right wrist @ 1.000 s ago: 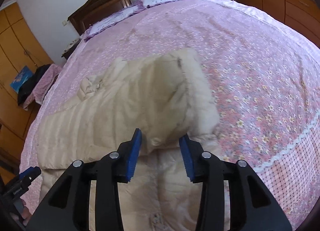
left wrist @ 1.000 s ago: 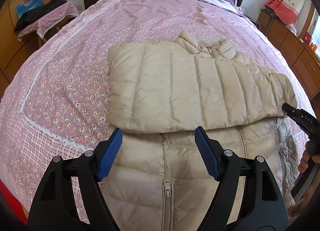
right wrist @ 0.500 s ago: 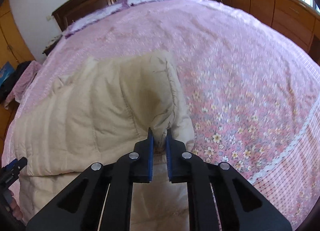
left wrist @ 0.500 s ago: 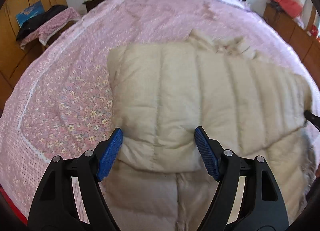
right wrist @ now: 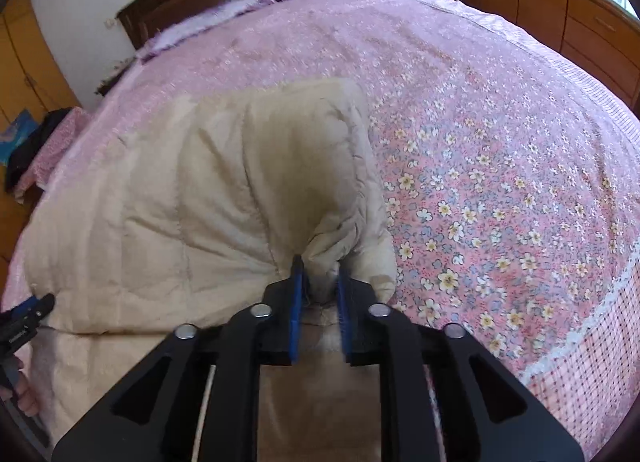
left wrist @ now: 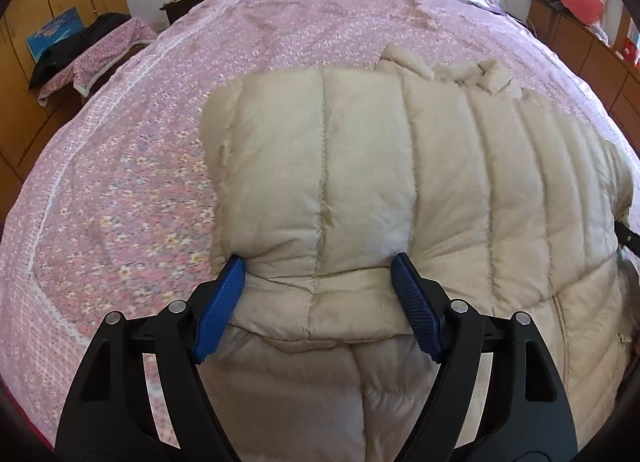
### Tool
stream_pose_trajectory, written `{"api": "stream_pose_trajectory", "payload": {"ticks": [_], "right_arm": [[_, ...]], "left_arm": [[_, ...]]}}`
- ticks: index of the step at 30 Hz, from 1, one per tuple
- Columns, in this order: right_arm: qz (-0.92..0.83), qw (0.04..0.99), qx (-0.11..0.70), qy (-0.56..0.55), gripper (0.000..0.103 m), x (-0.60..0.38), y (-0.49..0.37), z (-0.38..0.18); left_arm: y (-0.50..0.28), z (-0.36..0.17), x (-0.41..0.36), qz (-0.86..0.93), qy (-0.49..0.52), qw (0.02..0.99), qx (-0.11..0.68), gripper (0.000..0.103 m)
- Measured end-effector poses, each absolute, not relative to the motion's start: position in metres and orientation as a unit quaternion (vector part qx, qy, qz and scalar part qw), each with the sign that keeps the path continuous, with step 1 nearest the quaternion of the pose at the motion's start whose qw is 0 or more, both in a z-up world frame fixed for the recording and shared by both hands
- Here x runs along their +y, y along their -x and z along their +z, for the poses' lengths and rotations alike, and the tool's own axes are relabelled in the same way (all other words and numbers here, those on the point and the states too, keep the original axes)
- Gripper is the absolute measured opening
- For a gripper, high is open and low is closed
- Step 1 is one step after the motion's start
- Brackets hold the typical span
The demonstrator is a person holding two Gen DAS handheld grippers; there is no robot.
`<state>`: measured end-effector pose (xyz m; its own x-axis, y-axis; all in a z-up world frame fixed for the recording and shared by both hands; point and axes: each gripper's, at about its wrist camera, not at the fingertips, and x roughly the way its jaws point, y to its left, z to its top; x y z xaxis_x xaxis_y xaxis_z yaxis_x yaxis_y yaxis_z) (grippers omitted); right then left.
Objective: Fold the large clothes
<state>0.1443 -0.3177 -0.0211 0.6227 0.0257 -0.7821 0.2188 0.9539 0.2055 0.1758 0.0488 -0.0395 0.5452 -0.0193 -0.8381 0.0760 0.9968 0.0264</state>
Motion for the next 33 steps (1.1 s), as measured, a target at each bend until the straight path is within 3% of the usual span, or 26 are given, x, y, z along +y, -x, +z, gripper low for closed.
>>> {"api": "stream_pose_trajectory", "payload": {"ticks": [7,13,26,33], "right_arm": [[-0.026,0.898,0.416,-0.141,0.048,-0.315,-0.111,0.010],[-0.008,0.900,0.420,-0.115,0.059,-0.300,-0.073,0.016],[-0.028,0.890,0.441,-0.108,0.068,-0.296,-0.001,0.005],[-0.034,0.889,0.447,-0.092,0.083,-0.292,0.023,0.002]], "left_arm": [[-0.141,-0.014,0.073,-0.018,-0.001,0.880,0.475,0.076],[-0.100,-0.004,0.087,-0.014,0.014,0.882,0.471,0.076],[-0.031,-0.002,0.102,-0.016,0.011,0.876,0.481,0.076],[-0.004,-0.005,0.102,-0.018,0.004,0.871,0.490,0.076]]}}
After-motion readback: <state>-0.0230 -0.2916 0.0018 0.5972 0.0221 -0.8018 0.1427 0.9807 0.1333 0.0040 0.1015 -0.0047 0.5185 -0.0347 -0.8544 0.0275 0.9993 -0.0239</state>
